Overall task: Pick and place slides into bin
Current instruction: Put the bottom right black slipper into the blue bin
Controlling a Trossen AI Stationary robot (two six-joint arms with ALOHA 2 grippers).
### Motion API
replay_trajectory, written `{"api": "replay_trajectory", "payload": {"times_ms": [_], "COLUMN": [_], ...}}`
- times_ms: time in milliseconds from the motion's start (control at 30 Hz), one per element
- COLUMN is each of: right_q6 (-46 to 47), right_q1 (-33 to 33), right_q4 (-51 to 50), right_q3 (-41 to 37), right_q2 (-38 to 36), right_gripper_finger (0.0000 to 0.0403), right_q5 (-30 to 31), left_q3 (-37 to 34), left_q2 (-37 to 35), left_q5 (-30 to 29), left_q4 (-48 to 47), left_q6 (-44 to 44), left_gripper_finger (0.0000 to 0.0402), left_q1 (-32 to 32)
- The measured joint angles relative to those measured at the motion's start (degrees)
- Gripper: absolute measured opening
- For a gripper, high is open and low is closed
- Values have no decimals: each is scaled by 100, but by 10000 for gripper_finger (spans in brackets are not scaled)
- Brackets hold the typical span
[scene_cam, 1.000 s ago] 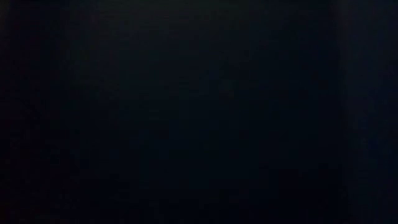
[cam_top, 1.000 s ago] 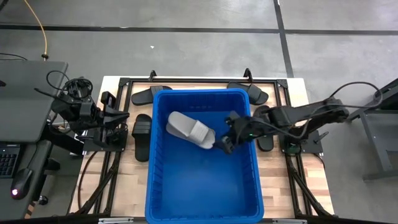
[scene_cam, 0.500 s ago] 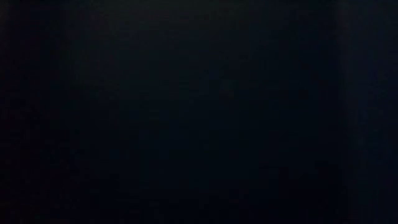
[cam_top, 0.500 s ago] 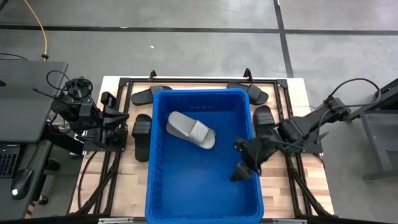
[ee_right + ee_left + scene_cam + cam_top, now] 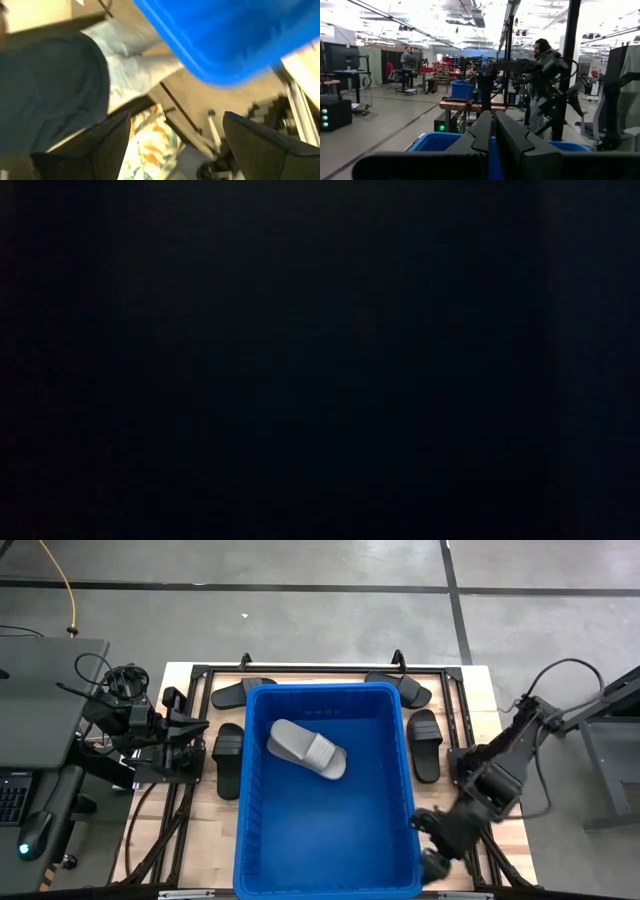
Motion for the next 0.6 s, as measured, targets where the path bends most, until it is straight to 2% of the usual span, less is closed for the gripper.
{"api": "replay_trajectory", "payload": {"times_ms": [267,367,600], "right_q6": [584,716,82], "right_q1": [864,1255,1997], "right_q4": [-861,-1512,-3536], "right_q3": [0,0,2], "right_q2": [2,2,4], "right_gripper_finger": [304,304,304], "right_q5": [770,978,1577], "left_q3": [0,0,0], "left_q2": [0,0,0], "left_q5": [-329,-497,-1020], "left_q4": [-42,-44,-251], "left_q6": [-24,-23,-218], "left_gripper_finger": [14,14,14], "left_q1": [1,0,2]}}
